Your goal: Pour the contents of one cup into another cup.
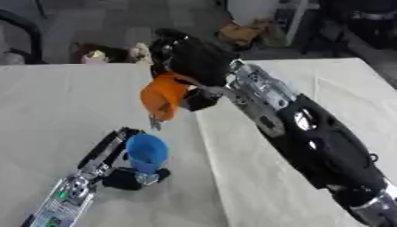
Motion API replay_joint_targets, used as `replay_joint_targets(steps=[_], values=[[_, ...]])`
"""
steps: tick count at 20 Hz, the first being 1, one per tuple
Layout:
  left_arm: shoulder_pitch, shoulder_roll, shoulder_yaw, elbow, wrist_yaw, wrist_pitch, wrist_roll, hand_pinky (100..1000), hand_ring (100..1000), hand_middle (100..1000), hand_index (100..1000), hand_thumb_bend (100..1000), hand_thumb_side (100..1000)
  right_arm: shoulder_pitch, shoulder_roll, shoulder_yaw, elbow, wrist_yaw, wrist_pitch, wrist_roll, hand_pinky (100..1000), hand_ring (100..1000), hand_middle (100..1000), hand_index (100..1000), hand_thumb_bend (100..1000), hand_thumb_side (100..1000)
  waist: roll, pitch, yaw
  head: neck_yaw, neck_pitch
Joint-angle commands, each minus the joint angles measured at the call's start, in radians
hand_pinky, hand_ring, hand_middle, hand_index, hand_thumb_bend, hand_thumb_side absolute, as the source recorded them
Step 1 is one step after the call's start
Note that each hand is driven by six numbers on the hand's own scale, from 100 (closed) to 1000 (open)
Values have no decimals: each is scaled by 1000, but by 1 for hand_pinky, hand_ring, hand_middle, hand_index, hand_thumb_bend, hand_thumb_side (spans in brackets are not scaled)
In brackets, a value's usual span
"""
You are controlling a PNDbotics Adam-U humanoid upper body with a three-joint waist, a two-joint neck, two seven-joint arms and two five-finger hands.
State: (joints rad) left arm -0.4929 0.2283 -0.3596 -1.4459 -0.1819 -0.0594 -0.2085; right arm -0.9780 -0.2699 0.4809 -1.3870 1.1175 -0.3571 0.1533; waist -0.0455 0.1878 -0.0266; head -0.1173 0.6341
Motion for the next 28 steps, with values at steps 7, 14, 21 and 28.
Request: replay_joint_targets(steps=[7,14,21,28], values=[[-12,4,1,-17,-1,1,-3,631,441,100,200,122,100,-27,-19,-8,-20,15,-6,1,993,843,455,464,156,100,1,-20,-2,-1,-9],[-13,4,1,-18,-1,2,-4,632,441,100,199,122,100,-27,-19,-7,-21,19,-8,2,994,844,385,465,158,100,2,-20,-3,-2,-10],[-13,4,1,-19,-2,2,-4,632,441,100,198,123,100,-27,-21,-6,-23,24,-7,4,996,845,389,468,160,100,3,-20,-2,-3,-11],[-13,5,1,-20,-2,2,-3,632,441,100,200,123,100,-28,-22,-6,-26,25,-6,7,997,845,390,469,162,100,2,-21,-1,-2,-13]])
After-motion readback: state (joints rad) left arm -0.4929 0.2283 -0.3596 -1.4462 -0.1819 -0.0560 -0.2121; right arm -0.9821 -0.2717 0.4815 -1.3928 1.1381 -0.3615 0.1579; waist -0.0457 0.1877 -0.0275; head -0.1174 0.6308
